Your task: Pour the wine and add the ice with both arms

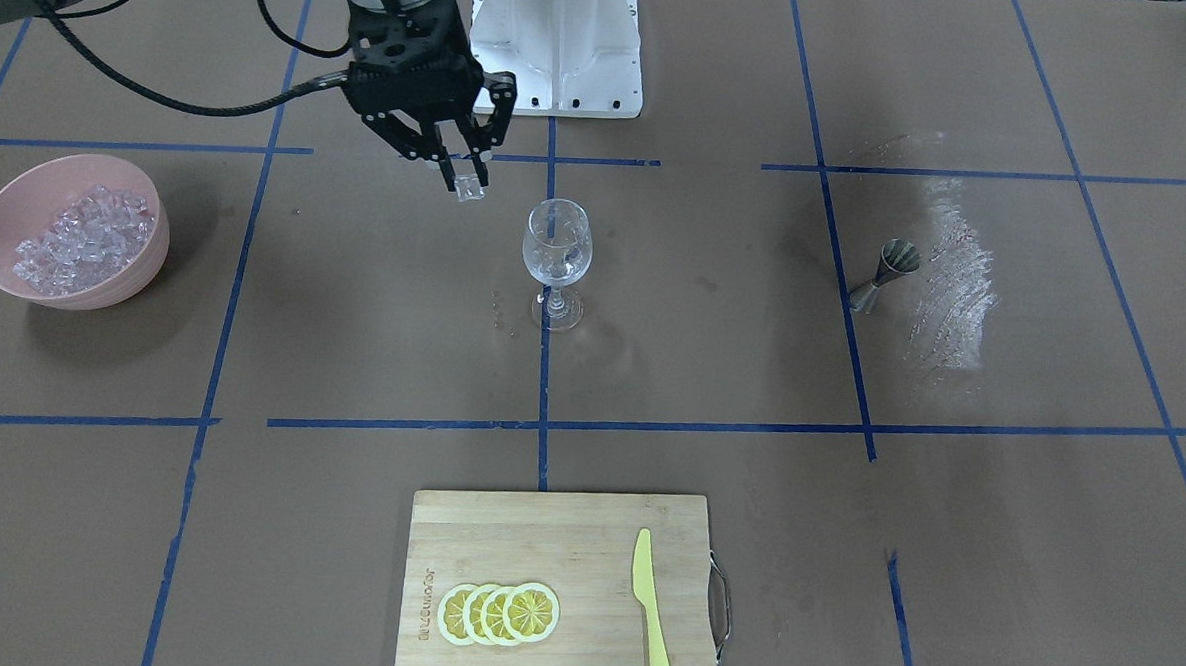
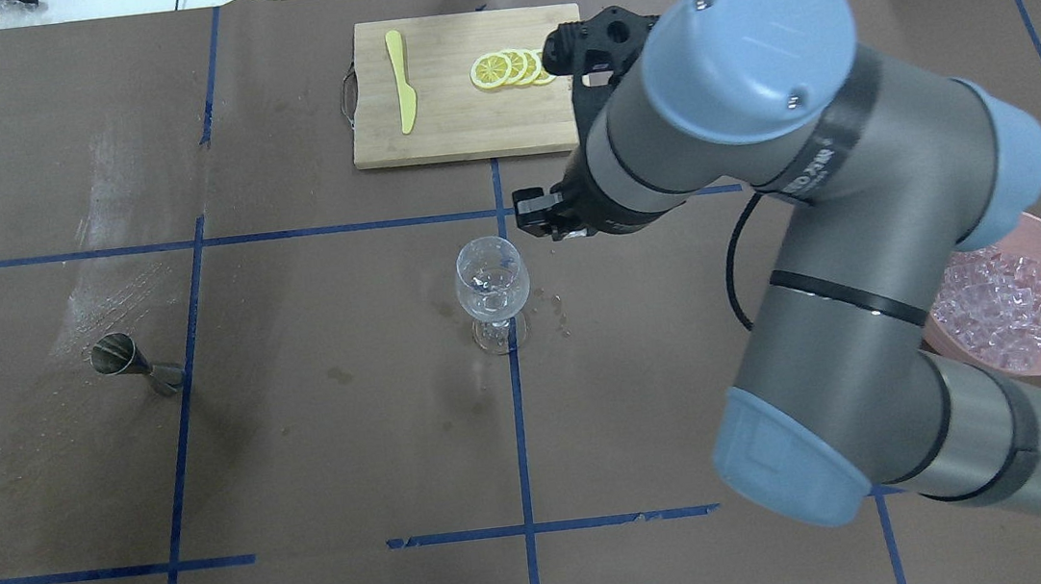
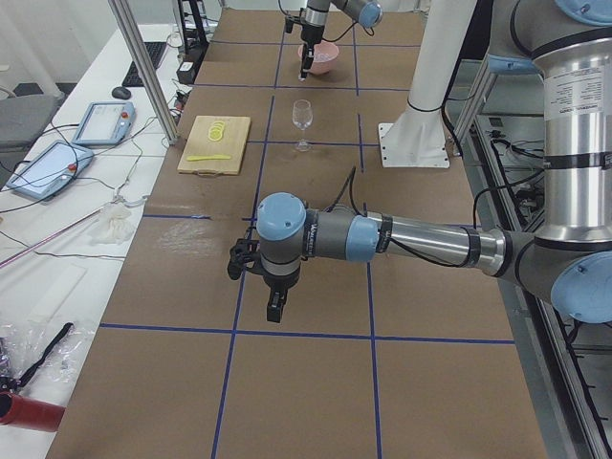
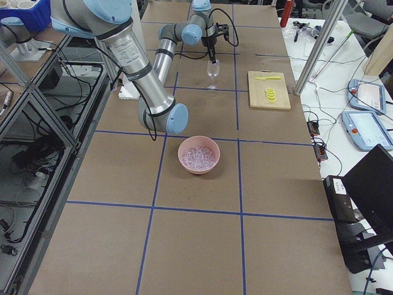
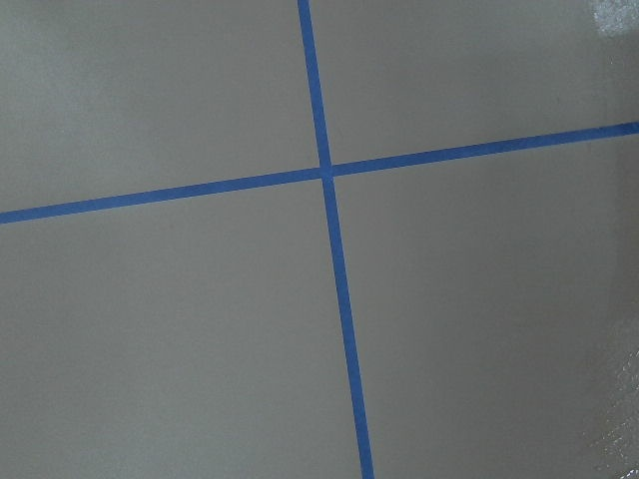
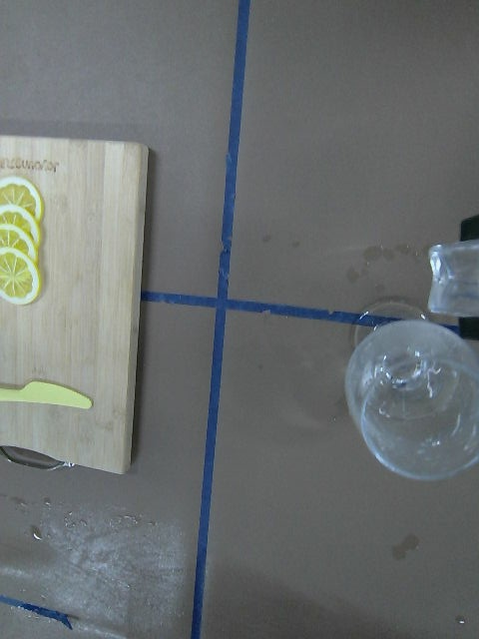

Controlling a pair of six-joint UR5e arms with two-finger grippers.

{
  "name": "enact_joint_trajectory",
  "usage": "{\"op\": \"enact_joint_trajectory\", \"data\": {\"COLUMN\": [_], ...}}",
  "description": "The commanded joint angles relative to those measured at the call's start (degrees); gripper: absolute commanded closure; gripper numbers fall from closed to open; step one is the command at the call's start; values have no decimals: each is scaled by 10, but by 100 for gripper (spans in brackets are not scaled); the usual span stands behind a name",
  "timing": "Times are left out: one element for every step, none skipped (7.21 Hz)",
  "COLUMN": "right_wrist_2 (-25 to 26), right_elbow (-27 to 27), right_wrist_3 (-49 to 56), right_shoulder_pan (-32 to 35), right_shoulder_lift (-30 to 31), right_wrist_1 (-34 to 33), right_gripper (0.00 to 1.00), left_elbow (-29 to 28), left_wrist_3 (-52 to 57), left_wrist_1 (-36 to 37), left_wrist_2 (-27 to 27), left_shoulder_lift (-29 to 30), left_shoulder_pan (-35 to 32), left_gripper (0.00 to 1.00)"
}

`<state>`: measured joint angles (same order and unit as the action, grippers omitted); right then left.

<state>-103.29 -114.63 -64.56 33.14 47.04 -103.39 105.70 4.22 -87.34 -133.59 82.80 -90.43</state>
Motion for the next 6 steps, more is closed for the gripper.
{"op": "enact_joint_trajectory", "data": {"right_wrist_2": [47, 57, 76, 80, 81, 88], "right_elbow": [25, 28, 35, 42, 55, 77], "right_wrist_3": [-23, -27, -27, -30, -39, -39], "right_shoulder_pan": [-39, -52, -66, -69, -71, -71], "right_shoulder_lift": [-27, -27, -32, -40, -55, -76], "right_wrist_1": [-1, -1, 0, 0, 0, 0], "right_gripper": [100, 100, 100, 100, 100, 100], "left_elbow": [-1, -1, -1, -1, -1, -1], "left_wrist_3": [0, 0, 0, 0, 0, 0], "left_wrist_1": [1, 1, 1, 1, 1, 1], "left_wrist_2": [0, 0, 0, 0, 0, 0], "left_shoulder_lift": [0, 0, -1, -1, -4, -4], "left_shoulder_pan": [1, 0, 1, 1, 0, 0], "left_gripper": [0, 0, 0, 0, 0, 0]}}
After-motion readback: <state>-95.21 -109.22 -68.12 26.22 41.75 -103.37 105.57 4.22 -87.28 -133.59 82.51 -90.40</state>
